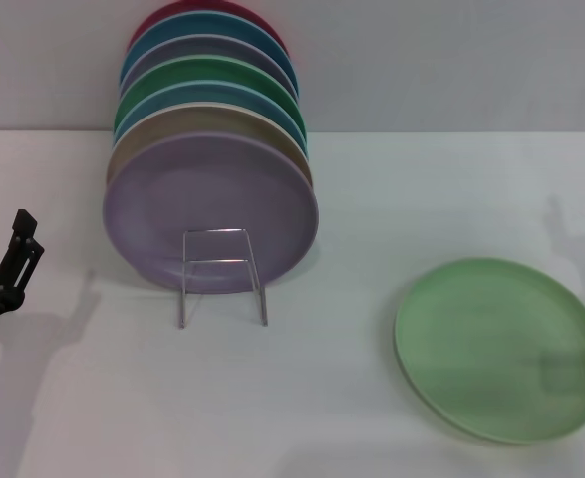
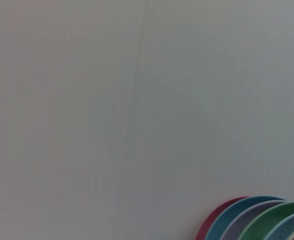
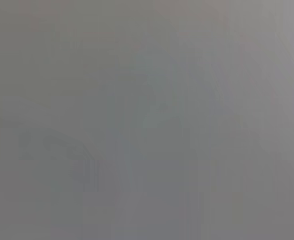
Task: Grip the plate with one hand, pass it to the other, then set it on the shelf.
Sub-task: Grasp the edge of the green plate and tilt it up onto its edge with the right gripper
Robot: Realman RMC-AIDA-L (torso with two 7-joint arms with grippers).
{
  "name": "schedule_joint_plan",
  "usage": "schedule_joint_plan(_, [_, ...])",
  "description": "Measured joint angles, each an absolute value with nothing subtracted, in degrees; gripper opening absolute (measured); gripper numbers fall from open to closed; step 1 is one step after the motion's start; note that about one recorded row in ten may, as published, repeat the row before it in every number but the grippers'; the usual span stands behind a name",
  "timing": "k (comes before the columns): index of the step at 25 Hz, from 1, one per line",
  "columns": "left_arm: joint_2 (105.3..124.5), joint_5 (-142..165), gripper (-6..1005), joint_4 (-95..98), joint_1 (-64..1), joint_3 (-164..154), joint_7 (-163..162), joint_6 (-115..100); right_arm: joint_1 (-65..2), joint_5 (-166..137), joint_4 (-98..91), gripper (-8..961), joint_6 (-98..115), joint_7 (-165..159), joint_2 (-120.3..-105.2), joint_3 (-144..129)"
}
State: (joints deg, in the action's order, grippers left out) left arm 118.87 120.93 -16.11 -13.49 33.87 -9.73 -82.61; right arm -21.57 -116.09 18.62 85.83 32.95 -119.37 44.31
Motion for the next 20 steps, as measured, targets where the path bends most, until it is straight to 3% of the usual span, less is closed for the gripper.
schedule_joint_plan(10, [118.82, 120.9, 847, -15.7, -13.1, 33.8, -10.2, -82.6, -13.2, -116.1, 48.8, 730, 54.3, 42.0, -118.92, 54.6])
schedule_joint_plan(14, [118.71, 120.9, 846, -15.6, -13.1, 33.8, -10.0, -82.6, -8.2, -116.1, 62.7, 729, 31.6, 47.3, -119.05, 62.6])
schedule_joint_plan(20, [118.68, 121.0, 846, -15.4, -13.5, 33.8, -9.8, -82.6, -4.5, -116.5, 72.2, 729, 9.6, 47.5, -118.97, 72.9])
